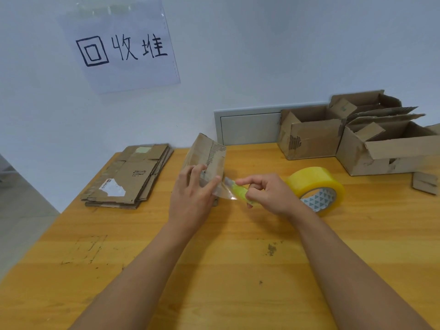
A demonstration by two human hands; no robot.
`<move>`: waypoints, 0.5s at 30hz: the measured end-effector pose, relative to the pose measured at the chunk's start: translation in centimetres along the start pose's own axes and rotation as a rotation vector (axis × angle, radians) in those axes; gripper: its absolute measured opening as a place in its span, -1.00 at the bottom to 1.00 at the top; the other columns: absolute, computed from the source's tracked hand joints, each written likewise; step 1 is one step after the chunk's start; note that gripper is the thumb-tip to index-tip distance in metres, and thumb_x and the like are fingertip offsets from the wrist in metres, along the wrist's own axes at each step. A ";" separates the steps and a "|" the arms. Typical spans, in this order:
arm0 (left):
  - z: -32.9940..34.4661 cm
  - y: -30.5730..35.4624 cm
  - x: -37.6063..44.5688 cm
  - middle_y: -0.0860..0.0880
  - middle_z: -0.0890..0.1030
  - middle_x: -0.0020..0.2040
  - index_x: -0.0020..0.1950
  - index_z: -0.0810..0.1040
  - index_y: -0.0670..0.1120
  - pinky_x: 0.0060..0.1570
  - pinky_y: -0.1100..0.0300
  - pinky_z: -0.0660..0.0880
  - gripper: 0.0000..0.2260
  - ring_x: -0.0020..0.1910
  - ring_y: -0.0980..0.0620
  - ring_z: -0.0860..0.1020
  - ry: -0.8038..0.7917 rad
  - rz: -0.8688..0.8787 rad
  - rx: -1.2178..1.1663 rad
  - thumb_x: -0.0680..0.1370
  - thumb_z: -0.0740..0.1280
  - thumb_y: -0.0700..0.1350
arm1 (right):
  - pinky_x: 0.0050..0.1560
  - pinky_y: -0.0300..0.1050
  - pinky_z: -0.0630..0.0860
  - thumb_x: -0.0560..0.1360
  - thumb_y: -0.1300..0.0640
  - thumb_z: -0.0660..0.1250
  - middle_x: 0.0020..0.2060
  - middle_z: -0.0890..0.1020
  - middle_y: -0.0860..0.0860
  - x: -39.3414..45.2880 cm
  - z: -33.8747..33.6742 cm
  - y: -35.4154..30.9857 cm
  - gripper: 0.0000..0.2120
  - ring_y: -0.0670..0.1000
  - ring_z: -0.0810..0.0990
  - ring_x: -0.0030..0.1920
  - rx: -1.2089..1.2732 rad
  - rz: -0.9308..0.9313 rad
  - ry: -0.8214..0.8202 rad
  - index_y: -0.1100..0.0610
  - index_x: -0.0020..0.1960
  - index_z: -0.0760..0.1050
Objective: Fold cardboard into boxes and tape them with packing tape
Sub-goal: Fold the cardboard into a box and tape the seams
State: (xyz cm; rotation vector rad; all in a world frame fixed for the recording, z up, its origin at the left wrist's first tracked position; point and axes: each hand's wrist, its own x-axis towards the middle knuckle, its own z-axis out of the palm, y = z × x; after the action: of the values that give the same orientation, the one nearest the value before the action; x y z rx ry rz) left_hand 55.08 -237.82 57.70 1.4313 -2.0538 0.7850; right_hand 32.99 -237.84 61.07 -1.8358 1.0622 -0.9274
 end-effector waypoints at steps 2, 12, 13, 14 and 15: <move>-0.1 0.0 0.0 -0.24 0.54 0.20 0.12 0.65 -0.03 0.01 -0.15 0.57 -0.60 0.23 -0.25 0.34 -0.003 -0.001 -0.001 0.32 0.61 -0.03 | -0.06 -0.37 0.49 0.50 0.41 0.27 -0.49 0.49 0.02 0.0 -0.1 0.1 -0.66 -0.06 0.66 -0.30 0.014 0.000 0.010 0.08 0.14 0.60; 0.2 0.0 -0.1 -0.25 0.54 0.21 0.12 0.63 -0.04 0.02 -0.16 0.56 -0.62 0.24 -0.26 0.35 0.006 0.018 0.031 0.34 0.60 -0.02 | -0.04 -0.44 0.46 0.49 0.40 0.28 -0.53 0.53 -0.09 -0.1 0.2 -0.2 -0.67 -0.04 0.65 -0.28 0.022 0.021 -0.033 0.11 0.15 0.62; 0.4 0.0 -0.2 -0.25 0.53 0.22 0.12 0.63 -0.03 0.03 -0.17 0.55 -0.63 0.24 -0.27 0.36 0.005 0.021 0.037 0.36 0.58 -0.02 | -0.04 -0.47 0.45 0.50 0.39 0.29 -0.50 0.56 -0.05 -0.1 0.1 -0.2 -0.67 -0.04 0.65 -0.26 0.024 0.024 -0.046 0.09 0.15 0.61; 0.6 0.0 -0.2 -0.25 0.53 0.23 0.12 0.62 -0.03 0.05 -0.18 0.54 -0.64 0.24 -0.28 0.37 0.001 0.026 0.047 0.37 0.57 -0.02 | -0.03 -0.49 0.44 0.50 0.38 0.29 -0.48 0.59 -0.03 -0.1 0.1 -0.2 -0.67 -0.04 0.65 -0.24 0.025 0.027 -0.062 0.07 0.15 0.61; 0.8 -0.1 -0.2 -0.25 0.53 0.24 0.13 0.61 -0.02 0.07 -0.18 0.53 -0.65 0.24 -0.29 0.39 -0.005 0.033 0.057 0.39 0.55 -0.01 | -0.03 -0.52 0.42 0.51 0.37 0.29 -0.46 0.60 -0.02 -0.1 0.1 -0.1 -0.68 -0.05 0.65 -0.22 0.029 0.032 -0.079 0.08 0.17 0.60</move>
State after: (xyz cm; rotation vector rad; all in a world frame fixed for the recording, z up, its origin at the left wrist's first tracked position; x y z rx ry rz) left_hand 55.13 -238.31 56.98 1.4345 -2.0786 0.8610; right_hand 33.09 -237.67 61.13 -1.8121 1.0214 -0.8404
